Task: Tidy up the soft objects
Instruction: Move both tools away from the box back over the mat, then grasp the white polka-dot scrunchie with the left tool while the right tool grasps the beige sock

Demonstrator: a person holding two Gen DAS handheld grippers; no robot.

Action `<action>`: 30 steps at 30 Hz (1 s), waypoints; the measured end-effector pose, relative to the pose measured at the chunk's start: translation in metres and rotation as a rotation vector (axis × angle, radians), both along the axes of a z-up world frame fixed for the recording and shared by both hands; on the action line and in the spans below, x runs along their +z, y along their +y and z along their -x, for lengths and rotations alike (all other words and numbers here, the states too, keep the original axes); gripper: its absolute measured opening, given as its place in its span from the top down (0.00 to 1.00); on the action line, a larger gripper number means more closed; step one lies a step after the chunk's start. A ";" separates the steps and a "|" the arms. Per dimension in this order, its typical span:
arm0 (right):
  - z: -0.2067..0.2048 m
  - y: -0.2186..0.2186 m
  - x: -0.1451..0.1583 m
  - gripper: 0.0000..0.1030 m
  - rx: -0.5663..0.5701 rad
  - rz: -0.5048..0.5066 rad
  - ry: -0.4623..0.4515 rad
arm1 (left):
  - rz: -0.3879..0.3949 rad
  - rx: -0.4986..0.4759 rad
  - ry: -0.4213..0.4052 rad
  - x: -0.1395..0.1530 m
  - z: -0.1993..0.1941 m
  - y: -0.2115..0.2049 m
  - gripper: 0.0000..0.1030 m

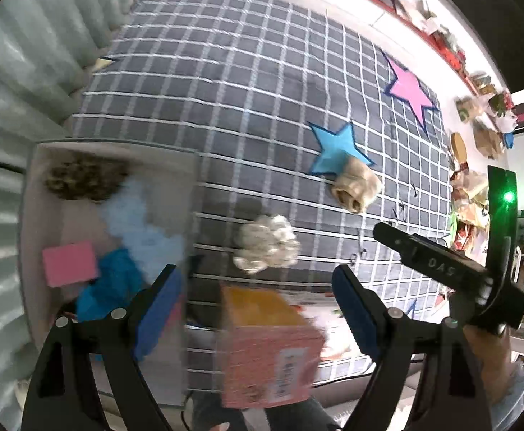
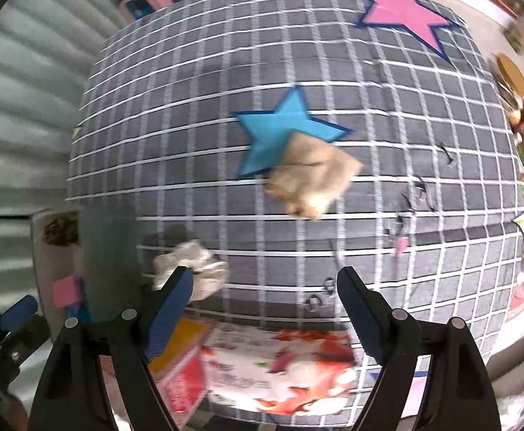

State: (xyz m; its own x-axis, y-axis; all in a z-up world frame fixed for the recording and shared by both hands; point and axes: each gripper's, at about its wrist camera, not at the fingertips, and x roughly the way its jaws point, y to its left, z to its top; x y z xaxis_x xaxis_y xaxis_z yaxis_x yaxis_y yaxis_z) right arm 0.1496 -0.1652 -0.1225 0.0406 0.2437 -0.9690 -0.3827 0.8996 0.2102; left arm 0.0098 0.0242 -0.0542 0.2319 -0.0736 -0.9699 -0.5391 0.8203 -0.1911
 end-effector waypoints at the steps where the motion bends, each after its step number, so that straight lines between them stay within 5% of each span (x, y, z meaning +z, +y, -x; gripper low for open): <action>1: -0.004 -0.005 -0.001 0.19 -0.006 0.002 0.000 | -0.002 0.008 0.020 -0.005 -0.009 -0.006 0.15; 14: -0.058 -0.033 -0.030 0.19 -0.054 -0.030 0.010 | -0.063 0.245 0.327 -0.110 -0.074 -0.035 0.15; 25: -0.082 -0.001 -0.073 0.19 0.008 -0.032 0.065 | -0.079 0.438 0.434 -0.161 -0.071 -0.015 0.15; 29: -0.083 0.018 -0.086 0.19 0.059 -0.018 0.065 | -0.067 0.440 0.463 -0.178 -0.072 -0.015 0.14; 30: -0.083 0.021 -0.089 0.19 0.070 -0.015 0.064 | -0.073 0.448 0.467 -0.180 -0.071 -0.014 0.05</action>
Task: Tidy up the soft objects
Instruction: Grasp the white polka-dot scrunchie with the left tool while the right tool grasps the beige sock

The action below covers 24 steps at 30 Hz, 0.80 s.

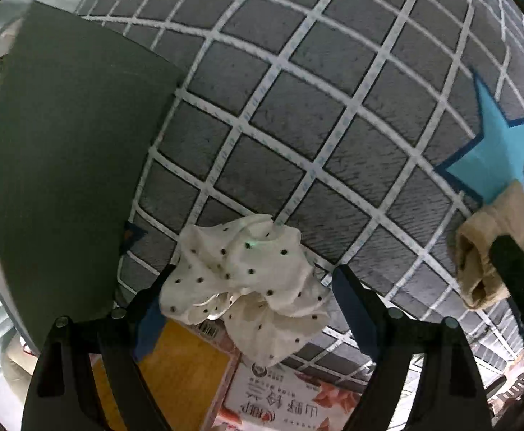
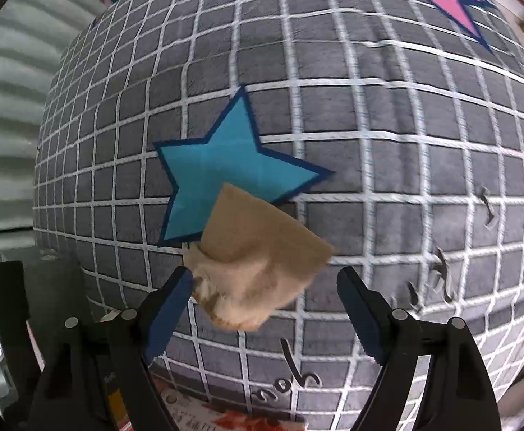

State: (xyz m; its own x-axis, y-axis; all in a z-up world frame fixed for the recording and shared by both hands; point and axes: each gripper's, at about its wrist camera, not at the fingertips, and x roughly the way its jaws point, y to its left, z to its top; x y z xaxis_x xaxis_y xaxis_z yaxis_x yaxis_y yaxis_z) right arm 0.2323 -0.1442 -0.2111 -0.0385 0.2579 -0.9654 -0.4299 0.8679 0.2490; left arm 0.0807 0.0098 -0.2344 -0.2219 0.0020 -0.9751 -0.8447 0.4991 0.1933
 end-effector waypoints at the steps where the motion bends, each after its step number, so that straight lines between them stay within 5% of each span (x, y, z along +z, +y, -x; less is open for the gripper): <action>1: 0.001 0.004 -0.003 0.19 0.015 0.003 -0.004 | -0.001 0.007 -0.004 -0.001 0.001 0.001 0.00; 8: 0.009 0.031 -0.009 0.21 0.141 0.050 -0.069 | 0.028 0.007 0.016 -0.010 0.000 0.002 0.02; 10: 0.017 0.039 -0.008 0.41 0.184 0.062 -0.098 | 0.028 -0.005 0.010 -0.009 -0.003 0.000 0.05; 13: 0.027 0.045 -0.005 0.64 0.232 0.034 -0.090 | 0.058 -0.022 -0.034 -0.005 -0.010 -0.001 0.22; 15: 0.032 0.045 -0.002 0.69 0.231 0.006 -0.082 | 0.076 -0.052 -0.051 0.001 -0.020 -0.006 0.44; 20: 0.037 0.025 0.013 0.71 0.167 -0.068 -0.051 | 0.099 -0.114 -0.081 0.003 -0.028 -0.025 0.71; 24: 0.027 -0.003 0.023 0.71 0.111 -0.099 -0.039 | 0.084 -0.189 -0.135 0.013 -0.028 -0.049 0.75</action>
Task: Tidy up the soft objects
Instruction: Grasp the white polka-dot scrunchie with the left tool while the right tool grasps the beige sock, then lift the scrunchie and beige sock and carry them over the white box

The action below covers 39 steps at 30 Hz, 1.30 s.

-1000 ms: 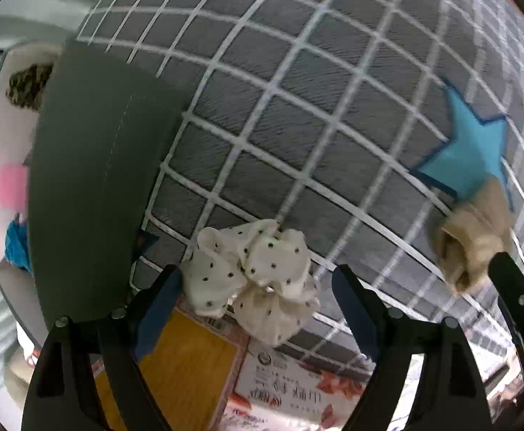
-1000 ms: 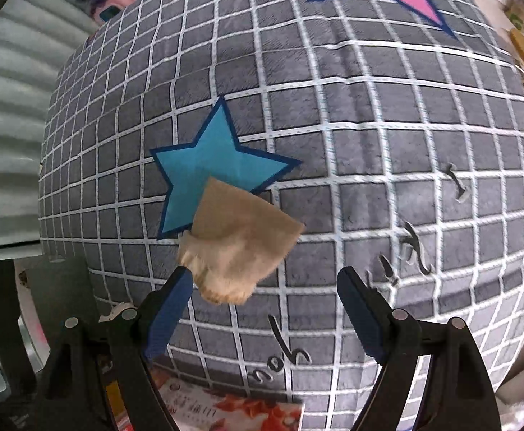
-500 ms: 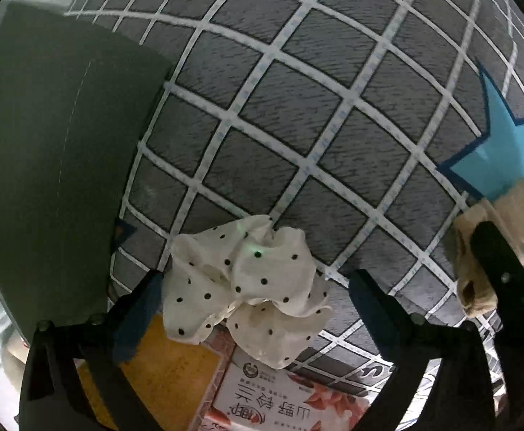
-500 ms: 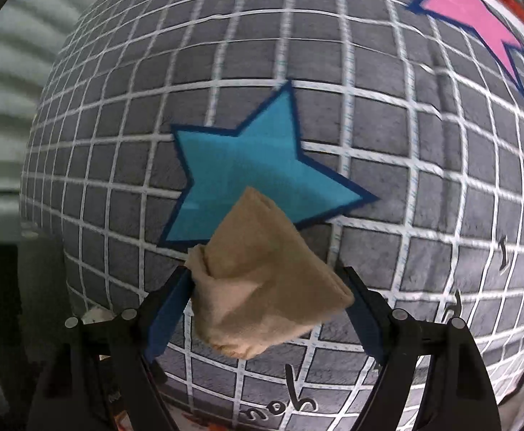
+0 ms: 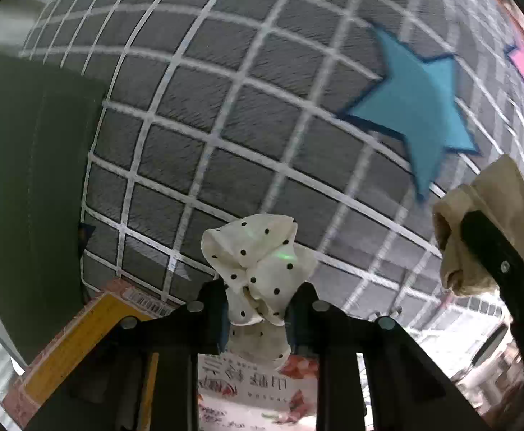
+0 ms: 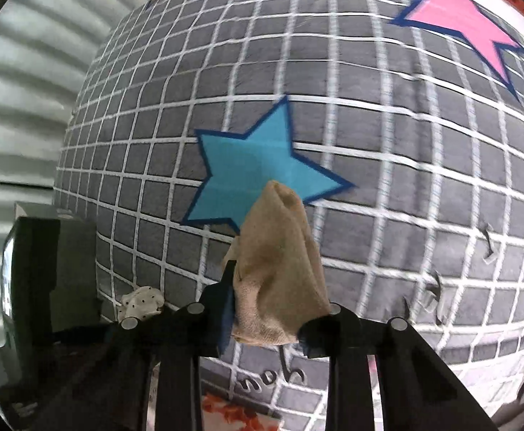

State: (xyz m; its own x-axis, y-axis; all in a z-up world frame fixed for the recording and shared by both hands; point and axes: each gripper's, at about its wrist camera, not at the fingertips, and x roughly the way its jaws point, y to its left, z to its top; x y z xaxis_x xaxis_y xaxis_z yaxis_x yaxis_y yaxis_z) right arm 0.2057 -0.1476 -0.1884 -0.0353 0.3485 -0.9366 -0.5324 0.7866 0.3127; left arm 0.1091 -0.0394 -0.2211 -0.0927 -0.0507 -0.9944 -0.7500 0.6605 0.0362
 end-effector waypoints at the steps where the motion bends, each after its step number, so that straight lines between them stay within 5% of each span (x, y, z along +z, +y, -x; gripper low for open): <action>1: -0.005 -0.009 0.003 0.71 -0.011 -0.006 0.005 | -0.016 -0.022 -0.011 0.004 0.000 -0.009 0.75; 17: 0.021 -0.089 0.046 0.71 -0.105 -0.077 0.038 | -0.207 -0.423 -0.161 0.131 -0.026 -0.095 0.75; 19: 0.027 -0.092 0.052 0.71 -0.108 -0.085 0.035 | -0.219 -0.450 -0.175 0.137 0.000 -0.101 0.75; 39: 0.076 -0.082 0.102 0.71 -0.150 -0.121 -0.043 | -0.266 -0.512 -0.317 0.172 0.047 -0.068 0.75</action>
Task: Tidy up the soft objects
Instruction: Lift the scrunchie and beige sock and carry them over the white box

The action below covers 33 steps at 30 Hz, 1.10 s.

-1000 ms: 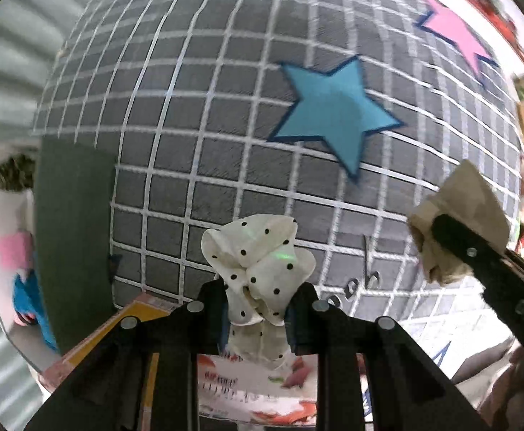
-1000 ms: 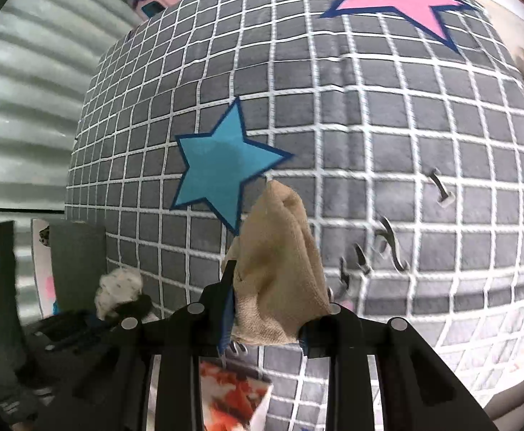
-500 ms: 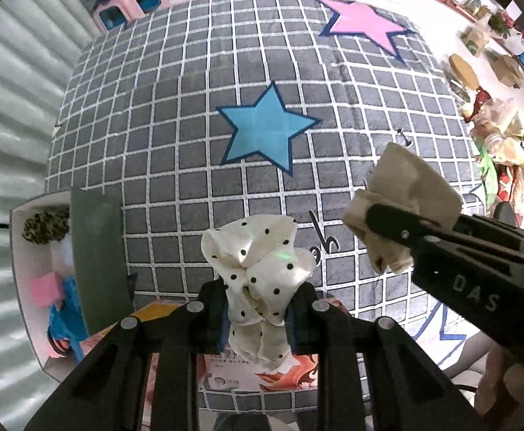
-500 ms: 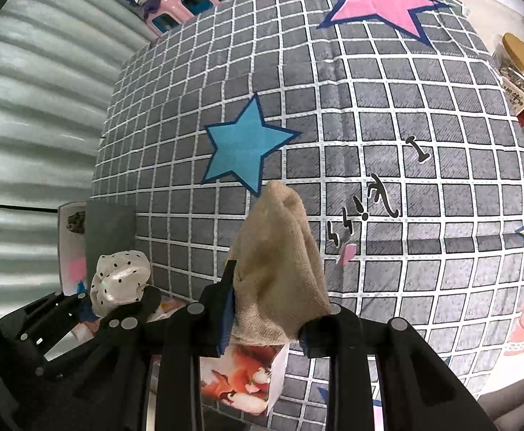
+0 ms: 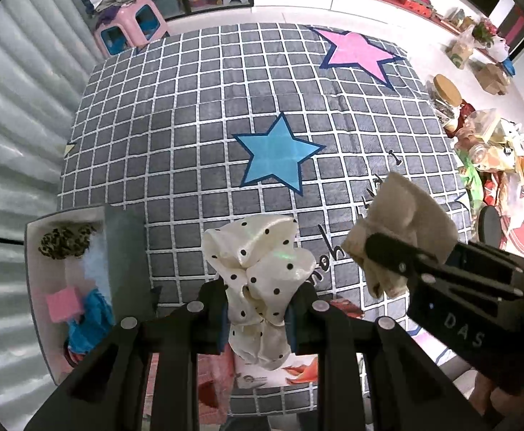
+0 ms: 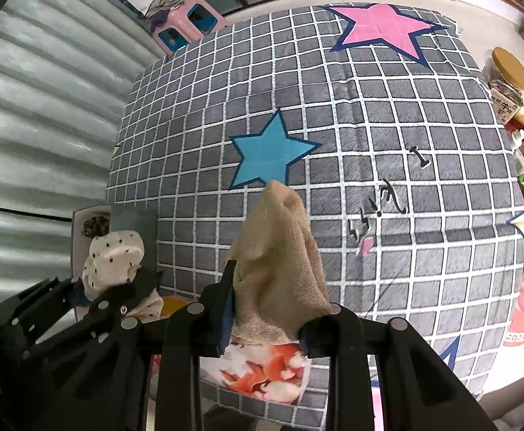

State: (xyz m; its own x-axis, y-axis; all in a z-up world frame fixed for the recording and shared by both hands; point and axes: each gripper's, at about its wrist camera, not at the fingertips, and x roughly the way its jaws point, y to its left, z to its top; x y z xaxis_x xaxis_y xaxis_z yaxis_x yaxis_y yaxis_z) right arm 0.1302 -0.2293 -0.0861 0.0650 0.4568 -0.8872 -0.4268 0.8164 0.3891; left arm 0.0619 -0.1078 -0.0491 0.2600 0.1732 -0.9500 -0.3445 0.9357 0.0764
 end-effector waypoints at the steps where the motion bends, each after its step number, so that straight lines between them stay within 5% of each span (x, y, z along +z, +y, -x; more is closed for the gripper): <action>1: 0.005 0.001 0.002 0.71 -0.005 0.000 -0.002 | 0.000 -0.003 -0.005 0.002 0.003 0.003 0.75; 22: 0.123 0.050 0.034 0.71 0.073 -0.007 -0.042 | -0.017 0.106 -0.120 0.040 0.124 0.099 0.75; 33: 0.168 0.117 0.052 0.71 0.238 0.013 -0.093 | -0.012 0.253 -0.113 0.024 0.203 0.154 0.75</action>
